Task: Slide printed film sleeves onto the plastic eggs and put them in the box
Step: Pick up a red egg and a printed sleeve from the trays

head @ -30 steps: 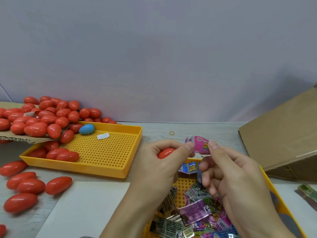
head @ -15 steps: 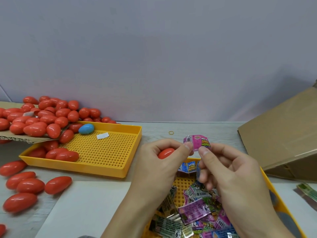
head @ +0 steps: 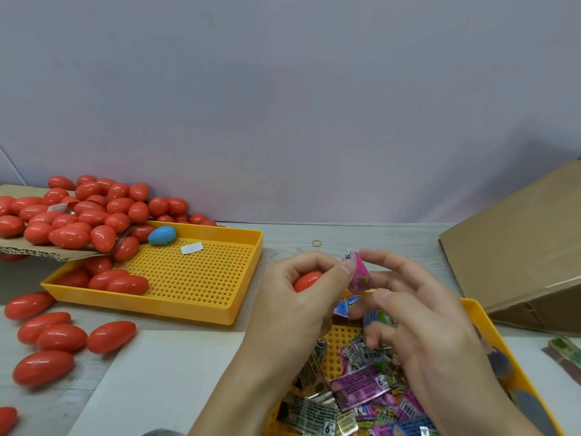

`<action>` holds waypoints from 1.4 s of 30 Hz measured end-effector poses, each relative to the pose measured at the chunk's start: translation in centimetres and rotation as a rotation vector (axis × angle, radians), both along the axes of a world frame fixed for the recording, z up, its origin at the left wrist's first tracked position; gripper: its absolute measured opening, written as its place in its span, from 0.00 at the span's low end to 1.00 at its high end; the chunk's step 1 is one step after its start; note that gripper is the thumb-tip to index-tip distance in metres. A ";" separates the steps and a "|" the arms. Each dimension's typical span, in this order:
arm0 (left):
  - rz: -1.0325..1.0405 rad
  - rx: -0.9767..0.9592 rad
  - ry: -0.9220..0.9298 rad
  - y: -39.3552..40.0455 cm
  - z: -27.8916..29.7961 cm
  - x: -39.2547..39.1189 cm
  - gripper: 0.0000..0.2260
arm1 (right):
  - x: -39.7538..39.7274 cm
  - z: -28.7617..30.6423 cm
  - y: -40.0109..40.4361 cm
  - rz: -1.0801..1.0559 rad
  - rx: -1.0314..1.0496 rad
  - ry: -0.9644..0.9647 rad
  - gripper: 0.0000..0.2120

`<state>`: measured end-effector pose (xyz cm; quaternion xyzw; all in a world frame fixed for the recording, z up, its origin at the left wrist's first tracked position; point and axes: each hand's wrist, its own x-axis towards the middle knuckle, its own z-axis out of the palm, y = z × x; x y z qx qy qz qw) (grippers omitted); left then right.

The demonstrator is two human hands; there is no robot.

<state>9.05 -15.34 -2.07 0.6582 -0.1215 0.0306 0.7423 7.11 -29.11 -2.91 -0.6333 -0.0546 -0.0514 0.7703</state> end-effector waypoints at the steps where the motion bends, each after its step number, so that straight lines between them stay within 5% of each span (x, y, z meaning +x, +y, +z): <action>1: -0.010 0.006 0.002 0.0 0.0 -0.1 0.10 | 0.0 0.1 -0.1 0.017 0.031 0.006 0.15; 21: -0.061 -0.045 0.054 -0.1 0.0 0.0 0.13 | -0.1 0.9 -0.1 0.054 0.169 0.120 0.02; 30: 0.040 0.018 0.041 -0.2 0.2 -0.1 0.19 | -0.1 1.0 -0.2 -0.011 0.230 0.129 0.08; 42: 0.041 0.091 0.011 -0.1 0.2 -0.1 0.12 | 0.1 0.7 -0.4 0.001 0.255 0.141 0.11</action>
